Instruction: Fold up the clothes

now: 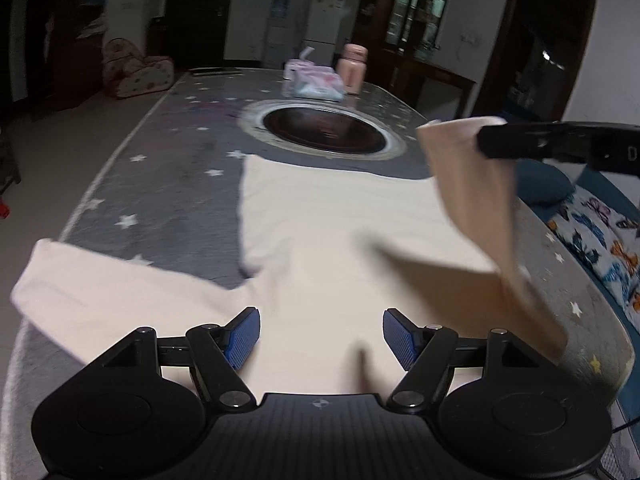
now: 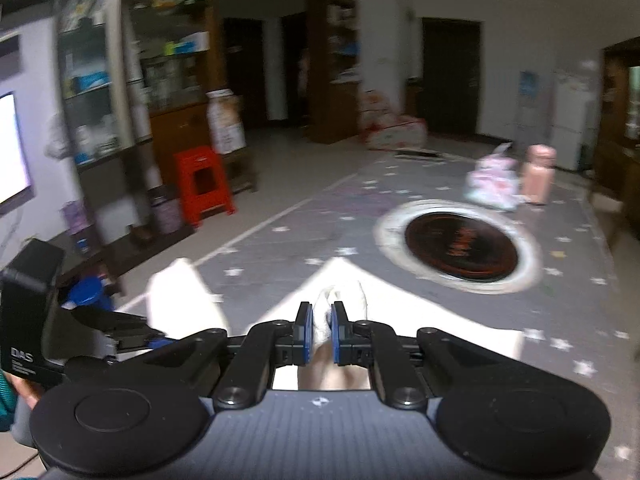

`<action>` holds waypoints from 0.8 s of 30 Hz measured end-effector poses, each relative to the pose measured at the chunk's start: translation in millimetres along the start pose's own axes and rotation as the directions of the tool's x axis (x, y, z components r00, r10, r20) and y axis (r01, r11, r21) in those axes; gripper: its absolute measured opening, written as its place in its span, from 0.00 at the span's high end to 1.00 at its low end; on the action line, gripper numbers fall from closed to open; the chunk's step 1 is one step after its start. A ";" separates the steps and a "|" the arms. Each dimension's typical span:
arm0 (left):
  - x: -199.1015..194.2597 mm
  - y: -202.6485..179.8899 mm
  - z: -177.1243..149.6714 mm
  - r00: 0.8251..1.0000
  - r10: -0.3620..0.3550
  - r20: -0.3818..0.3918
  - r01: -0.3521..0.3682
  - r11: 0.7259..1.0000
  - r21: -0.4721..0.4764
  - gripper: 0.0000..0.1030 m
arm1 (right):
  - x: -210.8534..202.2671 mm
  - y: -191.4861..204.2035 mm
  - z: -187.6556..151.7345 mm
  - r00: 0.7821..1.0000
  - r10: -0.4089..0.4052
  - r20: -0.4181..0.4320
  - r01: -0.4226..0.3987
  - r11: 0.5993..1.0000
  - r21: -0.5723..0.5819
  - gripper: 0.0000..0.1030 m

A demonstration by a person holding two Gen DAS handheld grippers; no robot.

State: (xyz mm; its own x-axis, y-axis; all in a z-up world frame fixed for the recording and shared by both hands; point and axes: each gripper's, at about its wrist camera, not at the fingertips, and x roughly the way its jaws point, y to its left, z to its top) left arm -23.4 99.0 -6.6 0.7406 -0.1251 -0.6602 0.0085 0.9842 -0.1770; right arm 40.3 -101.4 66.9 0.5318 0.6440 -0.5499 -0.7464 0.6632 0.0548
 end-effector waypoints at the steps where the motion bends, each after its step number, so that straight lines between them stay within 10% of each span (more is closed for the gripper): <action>1: -2.1 4.2 -1.1 1.000 0.005 0.003 -0.005 1.000 -0.008 0.31 | 4.0 4.5 1.2 1.000 0.018 -0.003 -0.018 1.000 -0.004 0.91; 12: 2.1 2.2 -3.4 1.000 -0.022 -0.003 0.022 1.000 0.007 0.36 | -15.4 -21.2 -11.7 1.000 -0.028 -0.012 0.028 0.999 0.028 0.84; 24: 19.7 -12.9 -2.7 0.999 0.021 -0.026 -0.018 0.996 0.084 0.98 | -44.9 -85.4 -108.8 0.966 -0.148 -0.212 0.187 0.967 0.175 0.75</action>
State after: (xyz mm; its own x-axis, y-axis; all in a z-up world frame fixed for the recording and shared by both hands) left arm -10.7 83.5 -19.3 0.7232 -0.1080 -0.6822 0.0512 0.9934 -0.1031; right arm 36.6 -228.4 -3.7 0.5394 0.4429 -0.7161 -0.5524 0.8280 0.0960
